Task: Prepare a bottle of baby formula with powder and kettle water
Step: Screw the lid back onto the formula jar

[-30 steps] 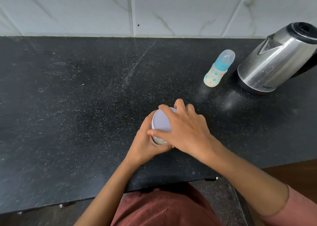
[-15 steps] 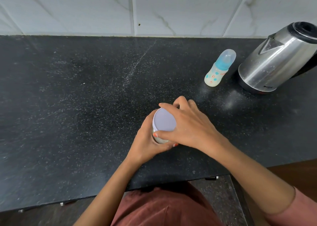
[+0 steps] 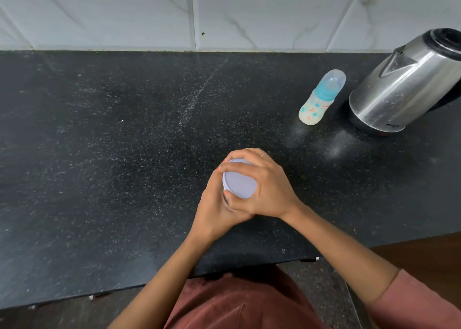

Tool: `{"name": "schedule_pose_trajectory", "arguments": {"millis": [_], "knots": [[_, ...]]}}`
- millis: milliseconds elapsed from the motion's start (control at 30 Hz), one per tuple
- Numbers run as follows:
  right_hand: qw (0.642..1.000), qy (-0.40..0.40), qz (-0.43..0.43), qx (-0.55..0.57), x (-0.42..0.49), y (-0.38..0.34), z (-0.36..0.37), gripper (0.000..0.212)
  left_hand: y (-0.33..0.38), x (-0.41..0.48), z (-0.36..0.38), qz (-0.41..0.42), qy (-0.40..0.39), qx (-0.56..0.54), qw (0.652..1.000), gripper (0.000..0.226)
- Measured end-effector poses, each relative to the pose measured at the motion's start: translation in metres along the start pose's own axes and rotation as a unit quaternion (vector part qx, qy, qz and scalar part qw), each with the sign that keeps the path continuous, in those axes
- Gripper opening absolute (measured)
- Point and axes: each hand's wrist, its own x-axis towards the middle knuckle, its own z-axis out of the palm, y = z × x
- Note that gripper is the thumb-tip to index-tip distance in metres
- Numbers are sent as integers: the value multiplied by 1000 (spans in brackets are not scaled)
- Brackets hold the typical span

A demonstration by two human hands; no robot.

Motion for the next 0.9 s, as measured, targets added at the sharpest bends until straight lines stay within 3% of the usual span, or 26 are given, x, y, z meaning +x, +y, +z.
{"name": "schedule_pose_trajectory", "arguments": {"millis": [200,300,367,433,500,567,667,733,900], "knots": [[996,60,63,5,-3,-9,8,34,6,-2,9,25,31,-40,998,67],[997,39,64,4,-4,-8,8,38,5,-2,8,29,20,-49,998,69],[996,-8,55,74,-2,-2,1,46,0,-1,5,32,-5,-51,998,77],[973,-30,78,213,-2,5,-11,60,-4,1,1,30,-23,-37,999,87],[937,-3,121,328,-7,14,-19,72,-5,2,-3,19,-45,-25,998,92],[915,15,147,375,-19,27,-22,81,-7,3,-10,7,-80,-13,997,97],[909,-11,188,372,-41,43,-20,92,-11,7,-23,4,-130,-6,991,101],[923,-48,210,319,-50,48,-15,95,-13,11,-29,-2,-154,-4,988,104],[940,-71,253,219,-58,42,8,96,-18,10,-34,-37,-154,19,987,109]]}}
